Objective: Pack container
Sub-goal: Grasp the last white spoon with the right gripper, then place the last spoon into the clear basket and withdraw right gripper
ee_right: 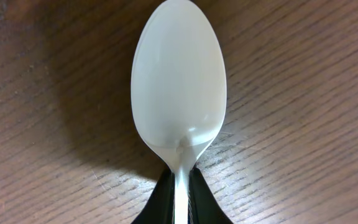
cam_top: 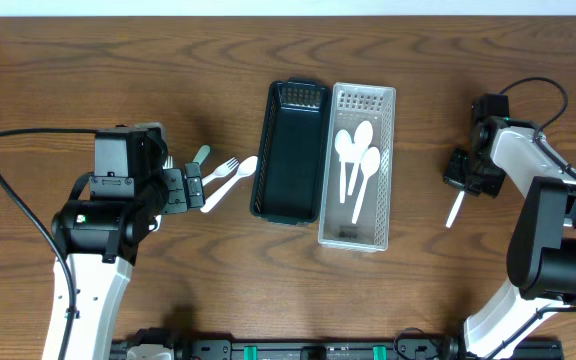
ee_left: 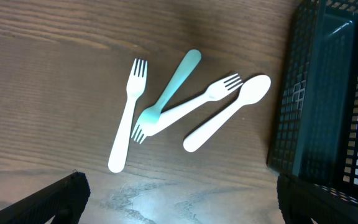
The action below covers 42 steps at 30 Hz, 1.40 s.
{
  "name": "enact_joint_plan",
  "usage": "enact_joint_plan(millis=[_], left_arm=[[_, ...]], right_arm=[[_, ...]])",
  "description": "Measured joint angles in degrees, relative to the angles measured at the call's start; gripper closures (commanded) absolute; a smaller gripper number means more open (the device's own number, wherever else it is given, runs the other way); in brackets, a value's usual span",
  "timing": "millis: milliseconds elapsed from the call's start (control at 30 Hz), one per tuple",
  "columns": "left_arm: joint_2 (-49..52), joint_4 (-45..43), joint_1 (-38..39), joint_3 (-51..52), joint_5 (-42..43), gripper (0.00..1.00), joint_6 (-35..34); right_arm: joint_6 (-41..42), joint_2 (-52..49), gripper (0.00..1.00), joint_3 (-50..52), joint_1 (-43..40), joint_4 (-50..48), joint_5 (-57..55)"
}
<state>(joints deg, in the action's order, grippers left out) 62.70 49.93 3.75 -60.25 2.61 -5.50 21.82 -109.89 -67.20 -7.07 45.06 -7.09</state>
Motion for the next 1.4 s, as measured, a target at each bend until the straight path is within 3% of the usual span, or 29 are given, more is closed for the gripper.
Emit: enact_joint_plan(millis=[267, 600, 867, 900, 1000, 1233, 1400], left_arm=[[0.0, 0.0, 0.0, 0.0, 0.0, 0.02, 0.0], [0.0, 0.0, 0.0, 0.0, 0.0, 0.02, 0.0], [0.0, 0.0, 0.0, 0.0, 0.0, 0.02, 0.0], [0.0, 0.0, 0.0, 0.0, 0.0, 0.02, 0.0], [0.0, 0.2, 0.0, 0.0, 0.0, 0.02, 0.0], [0.0, 1.7, 0.0, 0.0, 0.0, 0.02, 0.0], [0.0, 1.5, 0.0, 0.0, 0.0, 0.02, 0.0]], right_arm=[[-0.5, 3.7, 0.99, -1.0, 0.6, 5.5, 2.1], [-0.4, 27.6, 0.99, -8.1, 15.6, -2.7, 12.4], [3.5, 17.2, 0.98, -5.8, 26.0, -5.7, 9.9], [3.7, 15.0, 0.94, -5.5, 26.7, -6.0, 10.1], [4.1, 9.7, 0.69, -4.7, 28.3, -7.6, 11.0], [1.0, 10.3, 0.45, -6.2, 27.8, -9.1, 13.9], [-1.6, 16.5, 0.36, -10.2, 19.9, -8.3, 13.7]])
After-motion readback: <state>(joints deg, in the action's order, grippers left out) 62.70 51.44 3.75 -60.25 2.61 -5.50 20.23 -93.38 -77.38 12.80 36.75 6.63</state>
